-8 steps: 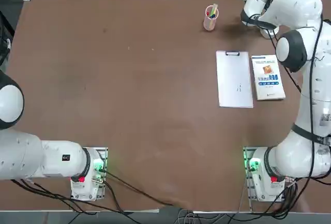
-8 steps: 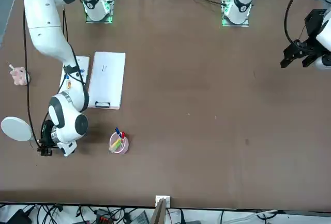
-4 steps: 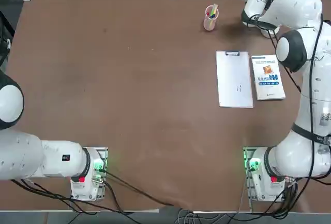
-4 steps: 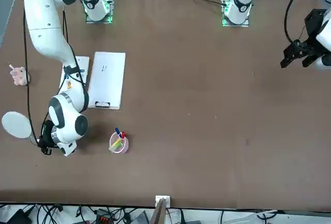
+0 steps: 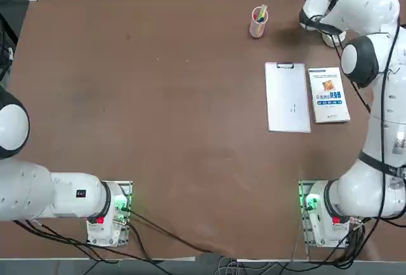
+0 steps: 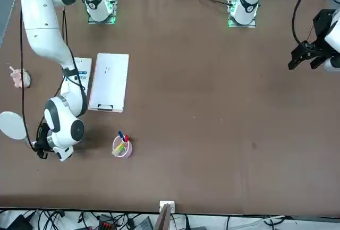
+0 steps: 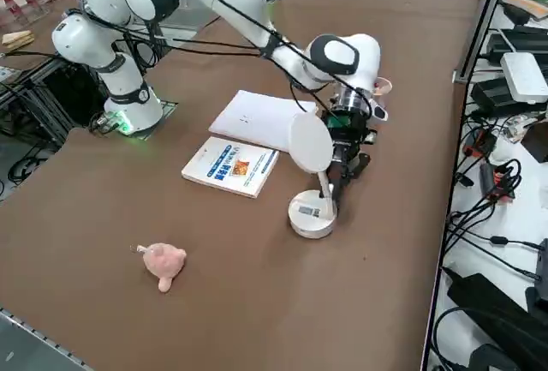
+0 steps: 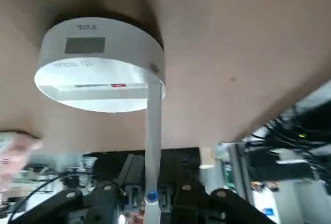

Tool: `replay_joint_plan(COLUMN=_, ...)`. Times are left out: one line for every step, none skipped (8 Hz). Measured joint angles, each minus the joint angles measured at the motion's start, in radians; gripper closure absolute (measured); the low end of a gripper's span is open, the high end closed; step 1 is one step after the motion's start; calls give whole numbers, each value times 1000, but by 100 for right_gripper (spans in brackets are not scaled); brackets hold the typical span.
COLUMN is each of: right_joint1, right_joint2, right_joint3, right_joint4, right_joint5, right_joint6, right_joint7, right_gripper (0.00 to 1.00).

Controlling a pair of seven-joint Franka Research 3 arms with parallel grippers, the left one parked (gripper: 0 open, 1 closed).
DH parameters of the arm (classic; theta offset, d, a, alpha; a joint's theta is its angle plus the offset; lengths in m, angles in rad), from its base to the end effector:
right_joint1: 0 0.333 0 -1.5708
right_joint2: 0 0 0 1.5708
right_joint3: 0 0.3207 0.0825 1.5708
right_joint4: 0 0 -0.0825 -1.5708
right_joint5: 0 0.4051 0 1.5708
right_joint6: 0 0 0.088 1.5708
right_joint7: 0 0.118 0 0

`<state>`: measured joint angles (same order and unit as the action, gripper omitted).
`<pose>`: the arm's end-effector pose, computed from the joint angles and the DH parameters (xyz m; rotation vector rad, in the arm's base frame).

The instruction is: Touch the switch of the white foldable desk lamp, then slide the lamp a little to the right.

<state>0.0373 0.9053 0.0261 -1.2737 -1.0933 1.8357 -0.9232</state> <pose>0.7571 -0.0376 0.2004 1.6605 1.5282 -0.8384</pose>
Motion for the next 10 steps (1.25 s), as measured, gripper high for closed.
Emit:
replay_joint_plan(right_joint1=-7, right_joint2=-7, right_joint3=-1, right_joint4=4, right_joint5=52, right_joint6=-25, right_joint7=-9, right_gripper=85)
replay_joint_plan(right_joint1=-16, right_joint2=-14, right_joint3=-2, right_joint4=14, right_joint5=97, right_joint6=-53, right_joint7=-16, right_gripper=85)
replay_joint_plan(right_joint1=-30, right_joint2=-19, right_joint3=-4, right_joint4=36, right_joint5=142, right_joint6=-97, right_joint7=-20, right_gripper=85)
replay_joint_plan(right_joint1=-55, right_joint2=-24, right_joint3=-4, right_joint4=62, right_joint5=186, right_joint6=-144, right_joint7=-28, right_gripper=85)
replay_joint_plan(right_joint1=-83, right_joint2=-29, right_joint3=-4, right_joint4=76, right_joint5=211, right_joint6=-164, right_joint7=-33, right_gripper=85)
replay_joint_plan(right_joint1=-106, right_joint2=-30, right_joint3=-4, right_joint4=82, right_joint5=233, right_joint6=-174, right_joint7=-34, right_gripper=85)
replay_joint_plan(right_joint1=-127, right_joint2=-30, right_joint3=-6, right_joint4=84, right_joint5=258, right_joint6=-195, right_joint7=-30, right_gripper=85)
replay_joint_plan(right_joint1=-149, right_joint2=-30, right_joint3=-9, right_joint4=85, right_joint5=273, right_joint6=-223, right_joint7=-29, right_gripper=85)
replay_joint_plan(right_joint1=-165, right_joint2=-30, right_joint3=-10, right_joint4=90, right_joint5=277, right_joint6=-257, right_joint7=-17, right_gripper=85)
replay_joint_plan(right_joint1=-170, right_joint2=-31, right_joint3=-9, right_joint4=108, right_joint5=279, right_joint6=-304, right_joint7=11, right_gripper=85)
